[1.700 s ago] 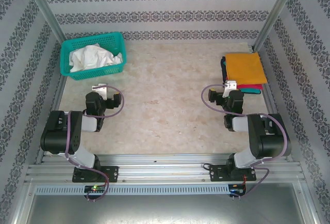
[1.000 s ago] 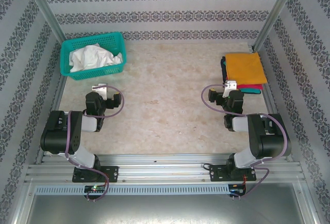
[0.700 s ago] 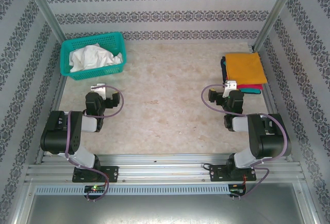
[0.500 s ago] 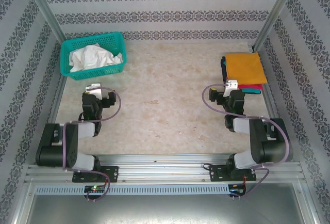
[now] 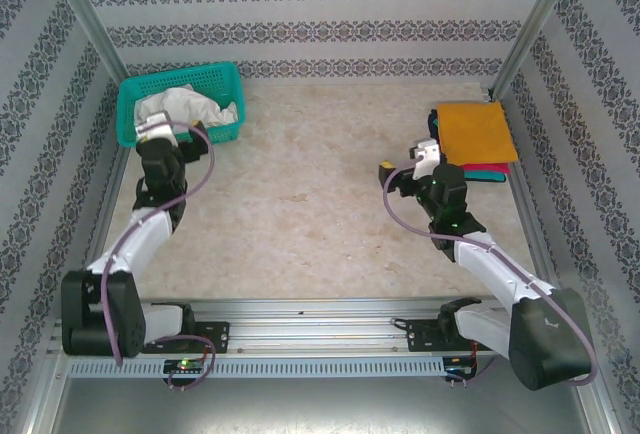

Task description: Fold and stack the t-shirts

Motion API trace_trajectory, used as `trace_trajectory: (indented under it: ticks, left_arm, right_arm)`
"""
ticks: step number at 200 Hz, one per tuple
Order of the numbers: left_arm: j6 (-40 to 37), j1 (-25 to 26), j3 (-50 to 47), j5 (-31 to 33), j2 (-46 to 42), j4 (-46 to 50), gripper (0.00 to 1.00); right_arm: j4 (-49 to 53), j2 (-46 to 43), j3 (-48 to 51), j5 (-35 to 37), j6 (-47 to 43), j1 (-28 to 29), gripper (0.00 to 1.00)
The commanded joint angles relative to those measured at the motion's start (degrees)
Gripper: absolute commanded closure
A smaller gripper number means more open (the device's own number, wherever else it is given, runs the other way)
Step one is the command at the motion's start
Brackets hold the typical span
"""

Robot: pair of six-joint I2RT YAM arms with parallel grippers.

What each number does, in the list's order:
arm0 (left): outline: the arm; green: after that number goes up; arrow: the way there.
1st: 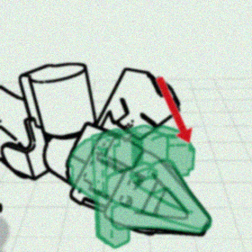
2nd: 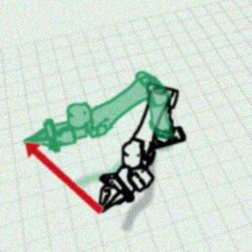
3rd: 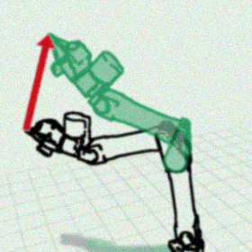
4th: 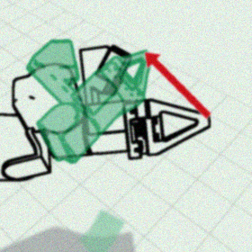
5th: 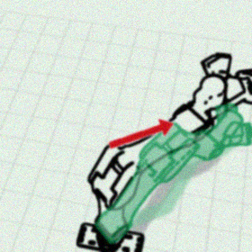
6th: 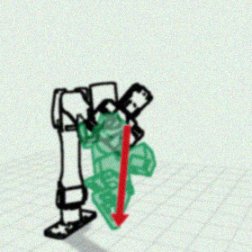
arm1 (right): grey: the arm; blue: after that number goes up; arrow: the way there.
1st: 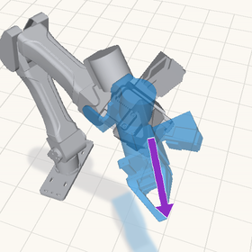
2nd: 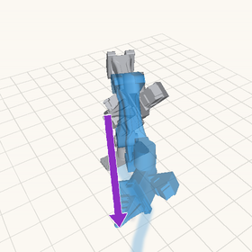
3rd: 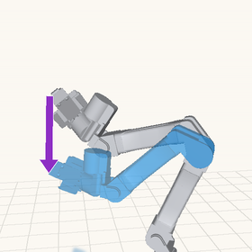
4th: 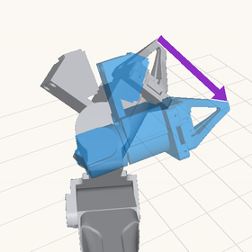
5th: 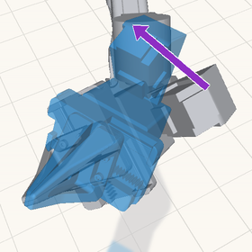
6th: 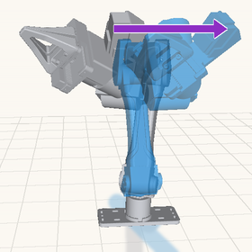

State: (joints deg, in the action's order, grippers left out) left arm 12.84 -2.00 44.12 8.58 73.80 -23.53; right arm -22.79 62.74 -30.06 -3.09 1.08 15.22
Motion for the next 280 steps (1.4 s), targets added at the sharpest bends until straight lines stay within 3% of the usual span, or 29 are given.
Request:
trace_trajectory:
  ticks: [1, 37, 72, 95, 104, 110, 122, 137, 148, 242, 280]
  left_arm:
    - [2.92, -0.51, 7.73, 3.19, 7.82, 9.47, 0.0]
    - [3.21, -1.6, 24.87, 1.62, 22.5, 20.2, 0.0]
    - [4.95, -2.57, 39.08, -0.72, 35.66, 27.74, 0.0]
    - [5.9, -2.8, 45.98, -3.03, 42.5, 30.11, 0.0]
    - [6.2, -2.75, 48.46, -3.47, 44.49, 30.66, 0.05]
    - [6.45, -2.75, 49.76, -3.62, 45.59, 31.04, 0.12]
    - [6.95, -2.74, 51.93, -4.02, 47.39, 31.76, 0.36]
    - [7.71, -2.7, 53.25, -4.92, 47.86, 31.96, 0.78]
    - [8.08, -2.66, 53.2, -5.15, 46.89, 31.39, 1.0]
    - [3.84, 0.8, 56.09, -12.34, 26.73, 26.95, 1.0]
    - [2.26, 4.63, 59.27, -15.55, 20.8, 28.93, 1.0]
  right_arm:
    - [5.83, -1.95, -3.23, -1.57, -0.74, 3.64, 0.02]
    - [7.37, -4.6, -4.9, -4.33, 1.89, 6.28, 0.02]
    - [10.5, -6.01, -6.42, -15.0, 0.42, 7.59, 0.02]
    - [13.83, -6.86, -7.79, -17.5, -1.39, 8.35, 0.02]
    - [14.36, -7.32, -7.99, -17.74, -1.59, 8.47, 0.02]
    - [14.69, -7.6, -7.99, -17.79, -1.61, 8.51, 0.02]
    - [14.96, -8.06, -7.92, -17.81, -1.65, 8.64, 0.02]
    - [15.34, -8.49, -7.82, -17.66, -1.96, 8.6, 0.02]
    - [15.64, -8.52, -7.9, -17.55, -2.18, 8.69, 0.02]
    - [14.55, -6.77, -7.69, -19.26, -1.63, 8.78, 0.02]
    - [14.24, -8.22, -6.29, -19.23, -1.01, 8.87, 0.02]
